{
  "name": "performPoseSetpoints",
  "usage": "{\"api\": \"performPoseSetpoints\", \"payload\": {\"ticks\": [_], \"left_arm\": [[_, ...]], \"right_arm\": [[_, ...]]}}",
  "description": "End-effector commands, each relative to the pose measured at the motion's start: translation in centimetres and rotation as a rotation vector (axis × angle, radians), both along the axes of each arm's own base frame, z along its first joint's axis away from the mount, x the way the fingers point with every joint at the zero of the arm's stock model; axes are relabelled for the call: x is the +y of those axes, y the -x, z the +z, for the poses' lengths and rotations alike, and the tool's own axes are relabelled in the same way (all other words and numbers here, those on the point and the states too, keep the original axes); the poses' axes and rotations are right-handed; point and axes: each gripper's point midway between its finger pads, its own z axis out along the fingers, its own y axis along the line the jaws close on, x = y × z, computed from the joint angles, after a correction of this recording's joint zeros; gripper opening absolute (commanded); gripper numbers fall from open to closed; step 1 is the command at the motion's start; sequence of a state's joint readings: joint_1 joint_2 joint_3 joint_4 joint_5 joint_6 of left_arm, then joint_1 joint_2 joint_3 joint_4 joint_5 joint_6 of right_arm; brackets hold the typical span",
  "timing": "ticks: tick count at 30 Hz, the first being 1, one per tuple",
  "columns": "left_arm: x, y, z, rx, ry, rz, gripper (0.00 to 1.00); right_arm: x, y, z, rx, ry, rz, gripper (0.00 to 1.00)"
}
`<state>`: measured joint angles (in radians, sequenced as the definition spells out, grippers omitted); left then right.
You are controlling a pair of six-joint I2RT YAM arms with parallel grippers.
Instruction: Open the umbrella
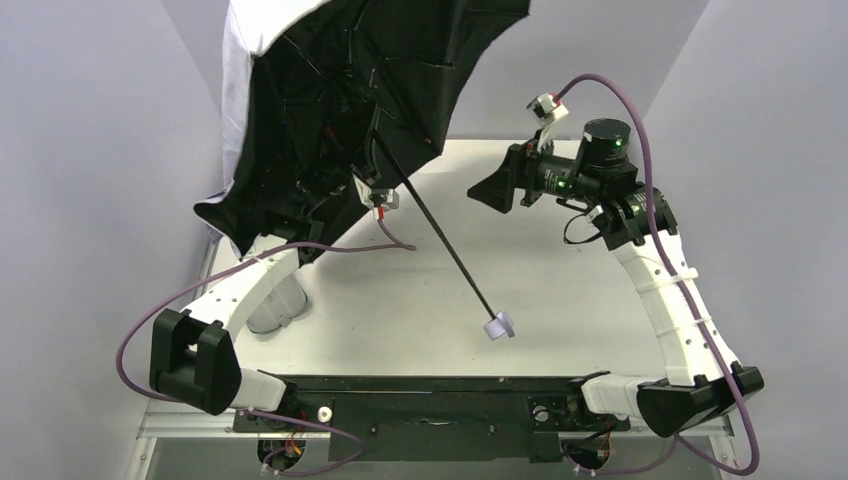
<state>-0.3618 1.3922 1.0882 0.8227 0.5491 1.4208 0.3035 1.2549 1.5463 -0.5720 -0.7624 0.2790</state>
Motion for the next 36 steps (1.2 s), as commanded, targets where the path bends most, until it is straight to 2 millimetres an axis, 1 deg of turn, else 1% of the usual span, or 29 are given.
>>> {"api": "performPoseSetpoints", "payload": {"ticks": [1, 2, 3, 4, 5, 6, 8, 12, 14, 15, 16, 17, 18, 19, 20, 21, 22, 23, 24, 26, 28, 29, 30, 31, 32, 33, 34, 35, 36], "left_arm": [[-0.3, 2.6, 2.4, -0.226, -0.066, -0.022, 0.00], [-0.3, 2.3, 2.2, -0.231, -0.075, -0.014, 0.00], [-0.1, 2.1, 2.3, -0.238, -0.077, -0.002, 0.00], [-0.1, 1.7, 2.1, -0.244, -0.081, 0.005, 0.00], [0.1, 1.5, 2.2, -0.251, -0.082, 0.015, 0.00], [0.1, 1.2, 2.1, -0.258, -0.086, 0.021, 0.00], [0.4, 0.6, 2.0, -0.268, -0.096, 0.036, 0.00], [0.9, -0.1, 2.2, -0.288, -0.119, 0.049, 0.00], [1.3, -0.5, 2.6, -0.292, -0.122, 0.060, 0.00], [1.5, -0.7, 3.0, -0.299, -0.119, 0.066, 0.00], [1.7, -0.7, 3.7, -0.313, -0.113, 0.074, 0.00], [1.8, -0.9, 3.8, -0.313, -0.109, 0.076, 0.00], [2.1, -0.9, 4.4, -0.323, -0.103, 0.084, 0.00], [2.2, -1.0, 4.6, -0.324, -0.100, 0.085, 0.00], [2.5, -0.9, 5.0, -0.332, -0.096, 0.090, 0.00], [2.6, -1.0, 5.1, -0.330, -0.092, 0.090, 0.00], [2.7, -0.9, 5.5, -0.336, -0.089, 0.092, 0.00], [2.8, -0.9, 5.6, -0.333, -0.089, 0.094, 0.00], [3.1, -0.9, 6.0, -0.339, -0.088, 0.103, 0.00], [3.6, -1.1, 6.7, -0.349, -0.082, 0.123, 0.00], [4.6, -2.0, 7.1, -0.348, -0.077, 0.156, 0.00], [5.0, -2.1, 7.6, -0.358, -0.074, 0.169, 0.00], [5.8, -3.0, 7.5, -0.355, -0.076, 0.199, 0.00], [6.8, -3.3, 8.1, -0.368, -0.072, 0.230, 0.00], [7.2, -4.0, 7.8, -0.367, -0.079, 0.248, 0.00], [8.1, -4.4, 8.2, -0.381, -0.078, 0.277, 0.00], [8.5, -5.1, 7.9, -0.378, -0.084, 0.294, 0.00], [9.4, -5.3, 8.5, -0.389, -0.080, 0.320, 0.00], [9.7, -5.9, 8.3, -0.387, -0.085, 0.335, 0.00]], "right_arm": [[2.1, 3.2, -1.0, 0.129, 0.002, 0.185, 0.76], [2.6, 4.2, -1.4, 0.166, 0.001, 0.225, 0.76], [3.1, 4.5, -2.0, 0.198, 0.006, 0.246, 0.76], [3.7, 5.5, -2.6, 0.238, 0.011, 0.286, 0.75], [4.1, 5.9, -3.1, 0.263, 0.016, 0.307, 0.74], [4.8, 7.0, -3.4, 0.290, 0.022, 0.348, 0.74], [5.6, 8.1, -4.0, 0.325, 0.029, 0.396, 0.74], [6.5, 9.7, -4.7, 0.358, 0.035, 0.454, 0.74], [6.9, 10.7, -5.3, 0.367, 0.048, 0.483, 0.72], [7.1, 11.1, -6.1, 0.367, 0.067, 0.494, 0.69], [7.1, 11.4, -6.4, 0.360, 0.076, 0.499, 0.67], [7.1, 11.6, -7.7, 0.366, 0.102, 0.500, 0.64], [7.0, 11.7, -8.0, 0.362, 0.110, 0.501, 0.62], [6.9, 11.7, -9.1, 0.369, 0.128, 0.502, 0.57], [6.9, 11.6, -9.7, 0.378, 0.136, 0.503, 0.53], [6.9, 11.7, -10.3, 0.386, 0.145, 0.506, 0.51], [7.0, 11.6, -10.6, 0.393, 0.149, 0.508, 0.45], [7.0, 11.7, -10.7, 0.399, 0.146, 0.521, 0.42], [7.1, 11.7, -10.9, 0.406, 0.145, 0.526, 0.34], [7.2, 11.9, -10.8, 0.415, 0.137, 0.540, 0.26], [7.0, 12.6, -11.0, 0.428, 0.137, 0.557, 0.19], [6.9, 12.9, -11.0, 0.427, 0.138, 0.559, 0.17], [6.7, 13.1, -11.5, 0.439, 0.146, 0.561, 0.15], [6.5, 13.4, -11.5, 0.438, 0.147, 0.564, 0.14], [6.4, 13.7, -11.9, 0.447, 0.153, 0.565, 0.12], [6.3, 13.9, -11.8, 0.441, 0.154, 0.566, 0.11], [6.1, 14.1, -12.2, 0.441, 0.165, 0.565, 0.10], [5.9, 14.3, -12.2, 0.435, 0.170, 0.567, 0.09], [5.7, 14.5, -12.5, 0.436, 0.186, 0.567, 0.04]]}}
